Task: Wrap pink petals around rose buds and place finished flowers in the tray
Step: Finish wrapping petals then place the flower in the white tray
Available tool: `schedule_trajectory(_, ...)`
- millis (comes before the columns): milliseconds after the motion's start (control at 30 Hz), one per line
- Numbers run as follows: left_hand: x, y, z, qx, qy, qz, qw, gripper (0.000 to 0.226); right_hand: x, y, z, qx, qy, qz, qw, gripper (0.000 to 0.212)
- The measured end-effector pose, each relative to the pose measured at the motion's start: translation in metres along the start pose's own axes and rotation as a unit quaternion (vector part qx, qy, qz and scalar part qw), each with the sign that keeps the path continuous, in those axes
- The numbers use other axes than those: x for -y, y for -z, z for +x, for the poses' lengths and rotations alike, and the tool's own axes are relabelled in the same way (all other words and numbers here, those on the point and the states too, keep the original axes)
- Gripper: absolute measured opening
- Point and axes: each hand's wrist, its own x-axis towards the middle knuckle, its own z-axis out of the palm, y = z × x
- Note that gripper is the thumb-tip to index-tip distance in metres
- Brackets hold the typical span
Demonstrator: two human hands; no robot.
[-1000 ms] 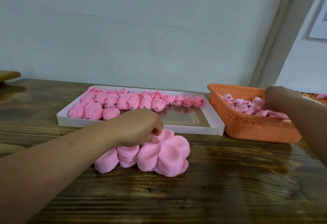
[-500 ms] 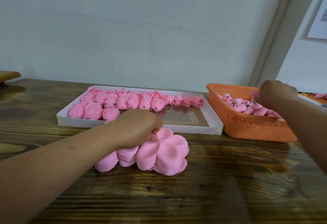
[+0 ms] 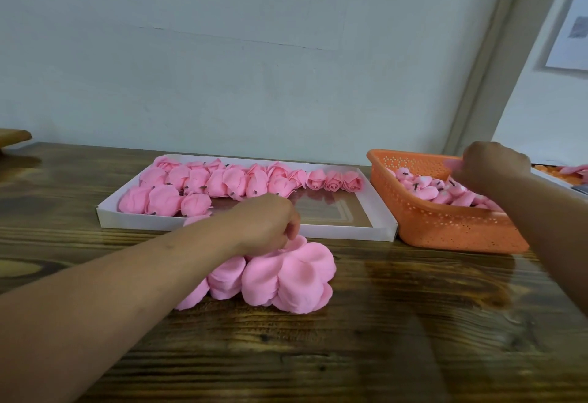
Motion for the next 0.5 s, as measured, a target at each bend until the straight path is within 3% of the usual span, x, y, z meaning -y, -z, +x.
schedule_trajectory(300,-0.0053,-0.0012,0.0006,0.004,0.014,0.013,1.0,0.013,0.0014,0.0025,-0.0056,0.001,0.009,0.003,1.0,0.035)
schedule_trajectory(367,-0.007,-0.0025,-0.0001,-0.011,0.024,0.014,1.0,0.021,0.0011,0.0045,-0.0065,0.003,0.008,0.0,1.0,0.036)
schedule_trajectory(500,-0.0077,0.0043,-0.0024,-0.036,0.056,-0.044,0.997,0.022,0.0021,0.0072,-0.0071,-0.005,-0.003,0.021,1.0,0.031)
